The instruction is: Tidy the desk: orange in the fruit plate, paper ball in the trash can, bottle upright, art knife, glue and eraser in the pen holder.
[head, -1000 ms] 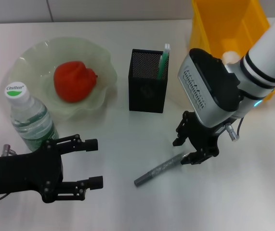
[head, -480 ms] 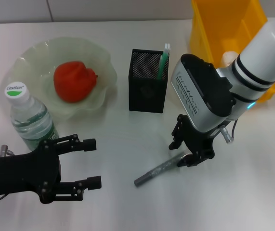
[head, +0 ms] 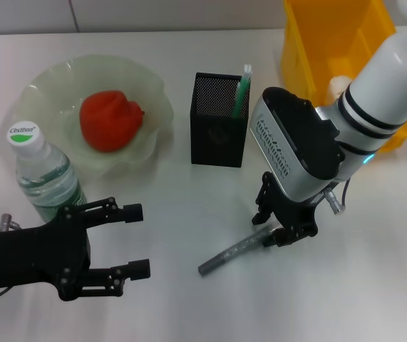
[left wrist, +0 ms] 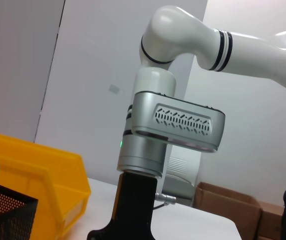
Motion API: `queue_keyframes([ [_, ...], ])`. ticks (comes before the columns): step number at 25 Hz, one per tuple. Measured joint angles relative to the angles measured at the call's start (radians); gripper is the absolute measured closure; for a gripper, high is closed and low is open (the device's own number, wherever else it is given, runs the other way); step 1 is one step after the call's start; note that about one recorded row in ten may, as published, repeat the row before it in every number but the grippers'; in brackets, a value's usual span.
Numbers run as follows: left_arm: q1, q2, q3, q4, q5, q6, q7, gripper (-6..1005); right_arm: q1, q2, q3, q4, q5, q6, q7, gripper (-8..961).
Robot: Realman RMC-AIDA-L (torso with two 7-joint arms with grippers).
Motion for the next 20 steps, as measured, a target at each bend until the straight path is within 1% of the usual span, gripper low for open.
queue_keyframes([
  [6,0.002,0.002,-0.008,-0.001,0.000,0.014,-0.001,176,-0.001,0.000,-0.004,0.000,0.000,0.001,0.000,645],
  [16,0.004,0.004,-0.011,-0.001,0.000,0.014,0.001,177,-0.006,0.000,0.005,-0.016,0.000,-0.010,0.003,785],
  [20,0.004,0.004,-0.012,-0.001,0.000,0.014,0.002,177,-0.011,-0.003,0.010,-0.041,0.000,-0.039,0.013,784],
])
